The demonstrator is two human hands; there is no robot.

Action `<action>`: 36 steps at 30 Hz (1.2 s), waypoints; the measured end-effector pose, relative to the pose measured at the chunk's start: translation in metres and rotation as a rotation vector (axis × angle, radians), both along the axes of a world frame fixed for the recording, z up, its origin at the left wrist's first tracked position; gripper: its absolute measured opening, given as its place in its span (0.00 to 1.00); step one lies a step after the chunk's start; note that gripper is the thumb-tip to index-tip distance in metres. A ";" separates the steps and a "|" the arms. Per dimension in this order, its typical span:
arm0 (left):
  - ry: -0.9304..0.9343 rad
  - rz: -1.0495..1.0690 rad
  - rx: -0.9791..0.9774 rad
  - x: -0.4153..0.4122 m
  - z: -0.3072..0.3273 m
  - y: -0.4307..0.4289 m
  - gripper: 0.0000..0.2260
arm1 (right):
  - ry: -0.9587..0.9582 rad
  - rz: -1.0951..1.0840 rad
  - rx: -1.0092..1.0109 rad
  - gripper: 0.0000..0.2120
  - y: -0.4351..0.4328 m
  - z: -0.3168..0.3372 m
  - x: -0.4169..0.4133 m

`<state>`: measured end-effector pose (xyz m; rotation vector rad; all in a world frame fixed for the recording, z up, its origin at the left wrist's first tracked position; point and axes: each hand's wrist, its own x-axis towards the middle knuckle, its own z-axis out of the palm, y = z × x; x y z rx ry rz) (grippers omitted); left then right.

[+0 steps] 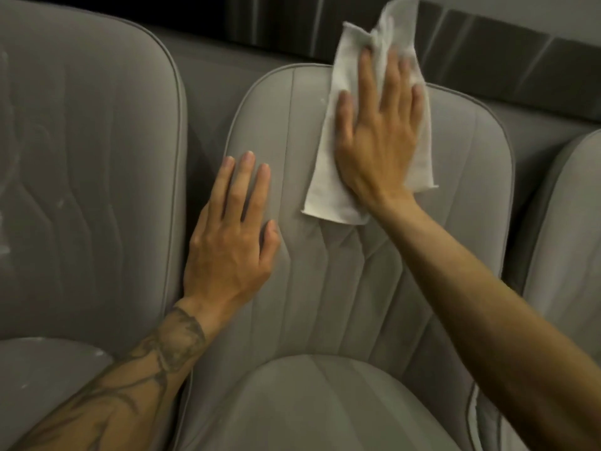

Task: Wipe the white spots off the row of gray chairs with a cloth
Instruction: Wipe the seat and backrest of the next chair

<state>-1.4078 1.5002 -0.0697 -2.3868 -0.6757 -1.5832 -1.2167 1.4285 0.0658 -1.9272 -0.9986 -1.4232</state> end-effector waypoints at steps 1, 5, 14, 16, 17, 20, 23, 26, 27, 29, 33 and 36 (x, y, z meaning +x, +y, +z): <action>-0.001 -0.004 -0.004 0.000 0.000 -0.001 0.31 | -0.005 0.000 0.002 0.29 0.006 0.001 -0.005; 0.001 -0.002 0.008 0.001 0.001 -0.002 0.30 | -0.012 0.114 -0.097 0.28 0.002 -0.071 -0.040; -0.008 -0.029 -0.004 -0.002 0.004 -0.003 0.30 | -0.057 0.090 0.002 0.26 0.016 -0.023 -0.023; -0.015 -0.025 0.015 0.000 0.003 -0.002 0.29 | 0.000 0.112 0.031 0.26 0.020 -0.051 -0.040; -0.012 -0.028 0.021 0.000 0.002 -0.002 0.29 | 0.002 0.120 -0.015 0.26 0.016 -0.072 -0.050; -0.006 -0.030 0.016 -0.001 0.001 -0.001 0.29 | -0.108 0.138 -0.247 0.26 -0.016 -0.104 -0.041; -0.007 -0.039 0.011 -0.001 0.002 0.001 0.30 | -0.117 0.016 -0.176 0.27 -0.037 -0.054 0.007; -0.011 -0.035 -0.002 -0.001 0.002 0.000 0.30 | 0.034 -0.082 0.068 0.27 -0.043 -0.016 0.025; -0.015 -0.038 -0.005 0.000 0.002 -0.001 0.30 | 0.058 -0.097 0.114 0.26 -0.037 -0.019 0.016; -0.014 -0.043 -0.005 -0.001 0.001 -0.002 0.30 | 0.081 -0.063 0.127 0.26 -0.016 -0.036 -0.013; 0.001 -0.038 -0.012 -0.002 0.003 -0.004 0.30 | 0.044 0.103 -0.042 0.26 0.013 -0.072 -0.056; 0.009 -0.049 -0.028 -0.005 0.005 -0.006 0.29 | -0.027 0.182 -0.129 0.26 0.010 -0.054 -0.048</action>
